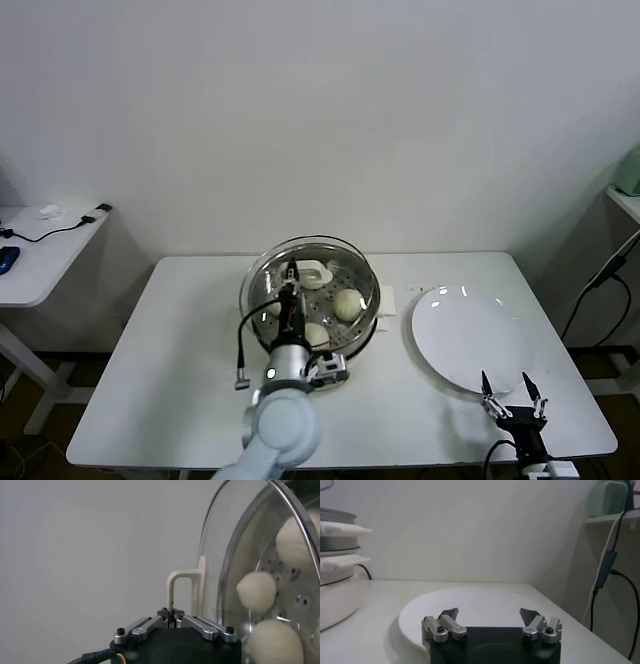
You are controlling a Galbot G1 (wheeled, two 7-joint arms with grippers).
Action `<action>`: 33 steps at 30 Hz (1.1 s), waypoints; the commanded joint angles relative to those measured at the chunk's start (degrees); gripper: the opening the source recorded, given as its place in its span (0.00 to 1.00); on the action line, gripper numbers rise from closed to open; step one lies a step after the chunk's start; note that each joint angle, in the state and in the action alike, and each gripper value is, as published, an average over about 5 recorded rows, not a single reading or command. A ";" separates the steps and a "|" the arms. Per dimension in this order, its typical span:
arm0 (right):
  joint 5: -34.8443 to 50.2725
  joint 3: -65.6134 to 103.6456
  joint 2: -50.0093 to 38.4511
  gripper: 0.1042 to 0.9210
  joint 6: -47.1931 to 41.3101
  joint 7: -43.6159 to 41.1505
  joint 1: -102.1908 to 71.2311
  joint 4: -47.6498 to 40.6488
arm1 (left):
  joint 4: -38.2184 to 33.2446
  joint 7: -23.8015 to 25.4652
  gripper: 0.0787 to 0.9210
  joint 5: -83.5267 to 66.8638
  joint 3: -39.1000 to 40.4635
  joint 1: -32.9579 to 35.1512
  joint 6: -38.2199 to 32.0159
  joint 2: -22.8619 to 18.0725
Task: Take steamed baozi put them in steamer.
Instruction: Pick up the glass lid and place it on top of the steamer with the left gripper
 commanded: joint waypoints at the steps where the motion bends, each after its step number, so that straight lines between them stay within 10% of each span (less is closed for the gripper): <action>1: 0.71 0.20 -0.46 0.88 0.66 0.17 -0.17 -0.46 | 7.48 0.18 0.07 2.34 4.46 -4.04 1.41 -4.20; 33: -0.33 0.58 0.73 0.88 1.94 0.04 -0.23 0.02 | 11.08 1.98 0.07 7.68 1.04 -2.82 0.33 -3.07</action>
